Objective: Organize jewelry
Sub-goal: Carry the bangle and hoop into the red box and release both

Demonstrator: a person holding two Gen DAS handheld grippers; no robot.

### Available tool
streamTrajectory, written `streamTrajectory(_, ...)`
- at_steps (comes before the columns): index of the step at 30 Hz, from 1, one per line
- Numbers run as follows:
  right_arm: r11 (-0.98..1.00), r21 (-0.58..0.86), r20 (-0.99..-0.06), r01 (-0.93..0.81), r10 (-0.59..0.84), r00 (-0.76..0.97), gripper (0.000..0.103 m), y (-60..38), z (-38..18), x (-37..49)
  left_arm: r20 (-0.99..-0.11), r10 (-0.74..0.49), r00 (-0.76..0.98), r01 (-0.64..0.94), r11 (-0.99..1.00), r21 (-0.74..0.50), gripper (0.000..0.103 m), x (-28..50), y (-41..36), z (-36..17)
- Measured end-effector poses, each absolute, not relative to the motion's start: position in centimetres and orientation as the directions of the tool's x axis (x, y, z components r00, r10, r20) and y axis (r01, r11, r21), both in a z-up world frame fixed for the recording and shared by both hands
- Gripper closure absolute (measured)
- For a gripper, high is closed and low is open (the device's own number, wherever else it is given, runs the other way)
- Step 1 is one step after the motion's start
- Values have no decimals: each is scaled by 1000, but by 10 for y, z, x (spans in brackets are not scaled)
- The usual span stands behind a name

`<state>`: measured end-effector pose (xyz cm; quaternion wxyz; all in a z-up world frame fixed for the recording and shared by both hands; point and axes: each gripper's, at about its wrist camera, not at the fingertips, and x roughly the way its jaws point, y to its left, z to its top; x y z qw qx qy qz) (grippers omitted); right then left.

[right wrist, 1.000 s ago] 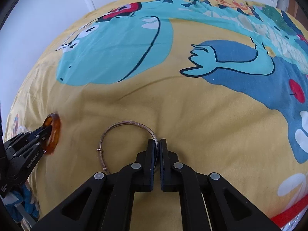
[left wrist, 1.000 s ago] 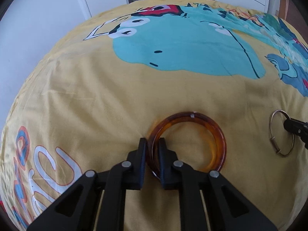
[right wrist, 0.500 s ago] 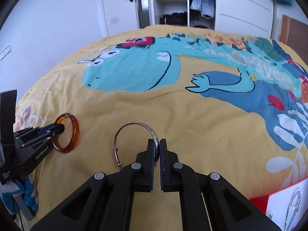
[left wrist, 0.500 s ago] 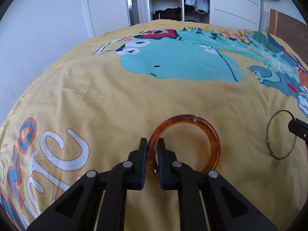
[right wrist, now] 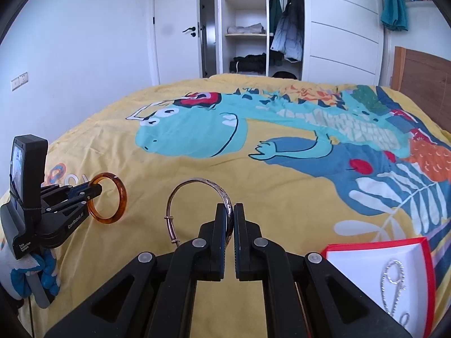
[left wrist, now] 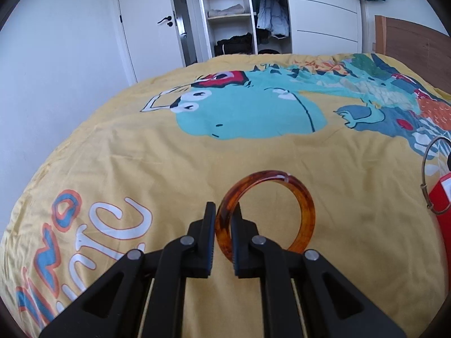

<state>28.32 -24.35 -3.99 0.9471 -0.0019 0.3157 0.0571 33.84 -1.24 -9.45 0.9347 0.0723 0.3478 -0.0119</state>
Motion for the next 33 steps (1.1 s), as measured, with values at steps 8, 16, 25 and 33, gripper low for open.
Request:
streamTrajectory(8, 999, 38, -570, -10, 30, 821, 98, -291, -13, 238, -616, -47, 787, 157, 979, 126, 94, 305, -47, -51)
streamTrajectory(16, 992, 13, -572, 127, -97, 814, 98, -369, 0, 193, -615, -233, 753, 331, 943, 48, 94, 269, -138, -28)
streamTrajectory(25, 972, 54, -620, 227, -145, 771, 98, -432, -23, 168, -653, -364, 664, 469, 883, -15, 94, 242, -248, -37)
streamTrajectory(33, 961, 107, -676, 256, -119, 727, 98, -465, -54, 164, -708, -327, 626, 513, 856, 58, 94, 245, -308, -69)
